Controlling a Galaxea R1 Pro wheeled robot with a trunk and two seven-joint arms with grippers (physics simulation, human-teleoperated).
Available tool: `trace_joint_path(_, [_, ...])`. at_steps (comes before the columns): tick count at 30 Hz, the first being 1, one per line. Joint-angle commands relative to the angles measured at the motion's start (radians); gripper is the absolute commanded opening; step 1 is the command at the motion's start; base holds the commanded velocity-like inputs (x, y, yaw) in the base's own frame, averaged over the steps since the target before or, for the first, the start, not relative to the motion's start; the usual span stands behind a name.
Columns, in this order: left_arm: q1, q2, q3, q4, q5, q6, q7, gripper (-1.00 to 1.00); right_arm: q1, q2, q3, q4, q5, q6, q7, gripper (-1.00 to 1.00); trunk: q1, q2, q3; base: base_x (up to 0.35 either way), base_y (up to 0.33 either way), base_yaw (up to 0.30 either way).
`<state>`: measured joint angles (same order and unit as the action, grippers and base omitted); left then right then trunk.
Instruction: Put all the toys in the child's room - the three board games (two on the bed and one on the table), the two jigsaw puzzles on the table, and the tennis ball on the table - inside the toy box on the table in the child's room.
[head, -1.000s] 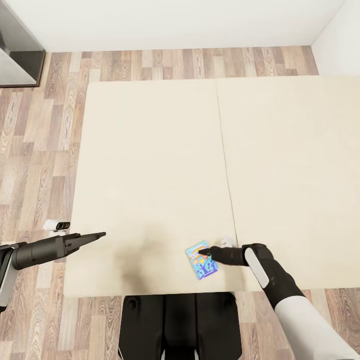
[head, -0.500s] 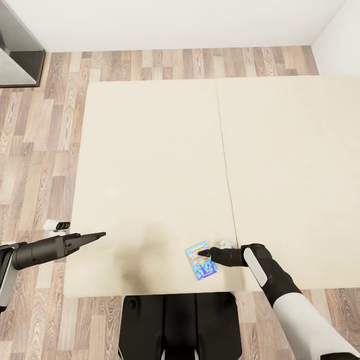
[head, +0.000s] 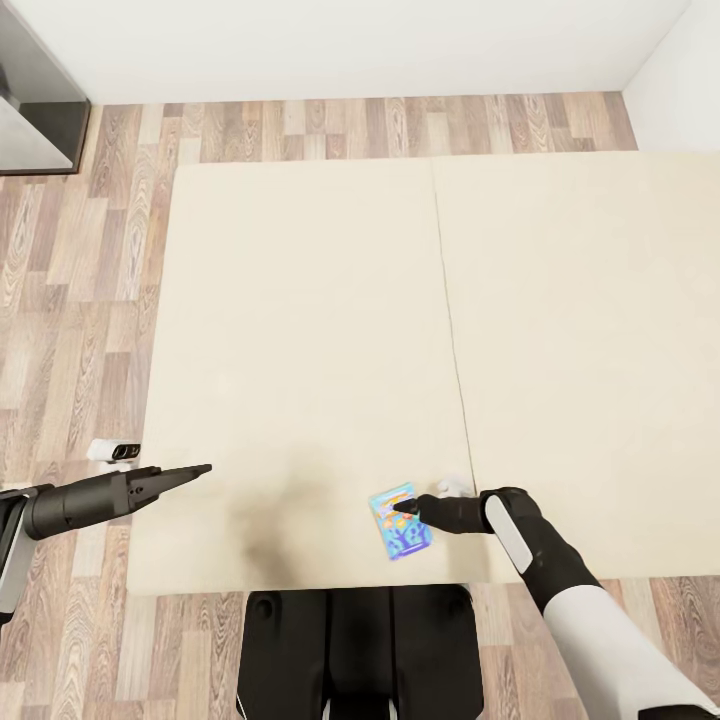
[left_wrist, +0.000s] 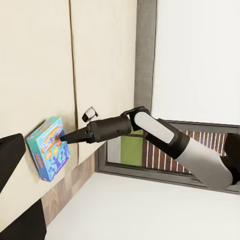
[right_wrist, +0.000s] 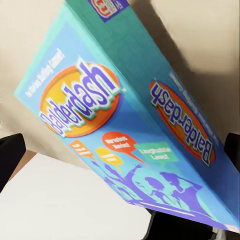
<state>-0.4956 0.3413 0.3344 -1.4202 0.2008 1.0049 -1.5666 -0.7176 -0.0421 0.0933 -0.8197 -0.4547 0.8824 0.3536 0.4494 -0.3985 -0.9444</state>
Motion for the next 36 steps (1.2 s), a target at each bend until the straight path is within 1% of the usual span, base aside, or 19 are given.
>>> trace_joint_path(1, [0.0, 0.0, 0.0, 0.0, -0.001, 0.011, -0.004, 1.0, 0.0, 0.001, 0.002, -0.001, 0.006, 0.003, 0.006, 1.0, 0.001, -0.002, -0.001, 0.0, 0.0, 0.0])
trace_joint_path(6, [0.0, 0.0, 0.0, 0.0, -0.001, 0.011, -0.004, 1.0, -0.004, 0.026, 0.002, -0.001, 0.006, 0.024, 0.006, 1.0, 0.001, -0.002, -0.001, 0.0, 0.0, 0.0])
trace_joint_path(9, [0.0, 0.0, 0.0, 0.0, 0.0, 0.011, -0.004, 1.0, -0.01, 0.034, 0.002, -0.001, 0.007, 0.034, 0.005, 1.0, 0.001, -0.002, -0.001, 0.0, 0.0, 0.0])
trace_joint_path(28, [-0.001, 0.001, 0.0, 0.0, 0.0, 0.011, -0.004, 1.0, -0.013, 0.039, 0.002, -0.001, 0.007, 0.033, 0.007, 1.0, 0.001, -0.002, -0.001, 0.0, 0.0, 0.0])
trace_joint_path(36, [-0.001, 0.001, 0.001, 0.0, 0.0, 0.011, -0.004, 1.0, -0.013, 0.053, 0.011, 0.002, 0.007, 0.031, 0.007, 1.0, 0.001, -0.002, -0.001, -0.005, 0.001, 0.0])
